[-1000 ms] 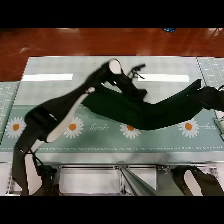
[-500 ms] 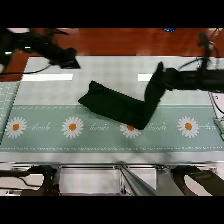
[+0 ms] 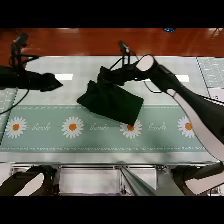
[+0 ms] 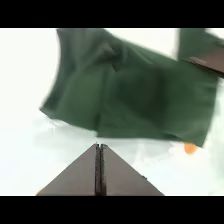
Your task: Fold the shirts.
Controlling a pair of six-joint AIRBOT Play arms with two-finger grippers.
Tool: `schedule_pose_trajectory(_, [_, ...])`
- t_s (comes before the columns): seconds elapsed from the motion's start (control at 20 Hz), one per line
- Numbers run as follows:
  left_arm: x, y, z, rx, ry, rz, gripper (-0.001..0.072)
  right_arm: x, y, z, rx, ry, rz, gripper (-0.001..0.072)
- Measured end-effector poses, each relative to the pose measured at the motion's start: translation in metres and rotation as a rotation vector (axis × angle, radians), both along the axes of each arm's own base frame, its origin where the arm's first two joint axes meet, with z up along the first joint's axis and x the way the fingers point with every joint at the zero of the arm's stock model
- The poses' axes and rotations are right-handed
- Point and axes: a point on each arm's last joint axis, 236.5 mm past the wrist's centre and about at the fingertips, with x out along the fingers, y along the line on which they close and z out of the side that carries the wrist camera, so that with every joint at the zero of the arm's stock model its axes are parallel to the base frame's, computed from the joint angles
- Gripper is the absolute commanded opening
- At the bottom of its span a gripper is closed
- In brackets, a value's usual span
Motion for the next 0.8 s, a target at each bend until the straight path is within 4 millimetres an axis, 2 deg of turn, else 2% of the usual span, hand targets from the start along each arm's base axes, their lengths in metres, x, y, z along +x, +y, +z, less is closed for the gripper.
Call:
schedule_pose_trajectory(0.05, [-0.006, -0.005, -0.007, 0.001, 0.009, -0.013, 0.002, 0.001, 0.009, -0.012, 0.002, 0.02, 0.004, 0.0154])
schedule_pose_trajectory(0.1, [-0.01, -0.011, -0.012, 0.001, 0.009, -0.023, 0.002, 0.001, 0.017, -0.022, 0.009, 0.041, 0.005, 0.0358])
schedule_pose_trajectory(0.15, [-0.015, -0.017, -0.019, 0.001, 0.02, -0.038, 0.002, 0.002, 0.024, -0.03, 0.022, 0.063, 0.002, 0.0414])
schedule_pose_trajectory(0.3, [-0.016, -0.03, -0.032, 0.001, 0.009, -0.053, 0.002, -0.009, 0.034, -0.042, 0.045, 0.115, 0.053, 0.0407])
schedule_pose_trajectory(0.35, [-0.012, -0.03, -0.033, 0.0, -0.007, -0.042, 0.002, -0.014, 0.031, -0.039, 0.053, 0.134, 0.079, 0.0407])
schedule_pose_trajectory(0.45, [0.0, -0.021, -0.028, -0.001, -0.039, -0.002, 0.002, -0.015, 0.009, -0.021, 0.059, 0.147, 0.114, 0.0407])
schedule_pose_trajectory(0.5, [0.009, -0.011, -0.019, -0.003, -0.068, 0.031, 0.002, -0.017, -0.008, -0.005, 0.056, 0.141, 0.137, 0.0406])
schedule_pose_trajectory(0.6, [0.02, 0.011, -0.001, -0.003, -0.113, 0.092, 0.002, -0.022, -0.056, 0.025, -0.028, 0.097, 0.168, 0.0406])
schedule_pose_trajectory(0.7, [0.025, 0.032, 0.015, 0.0, -0.151, 0.147, 0.002, -0.028, -0.121, 0.044, -0.22, 0.036, 0.117, 0.0407])
schedule_pose_trajectory(0.8, [0.023, 0.045, 0.022, 0.002, -0.167, 0.179, 0.002, -0.041, -0.202, 0.044, -0.466, 0.03, -0.039, 0.0407])
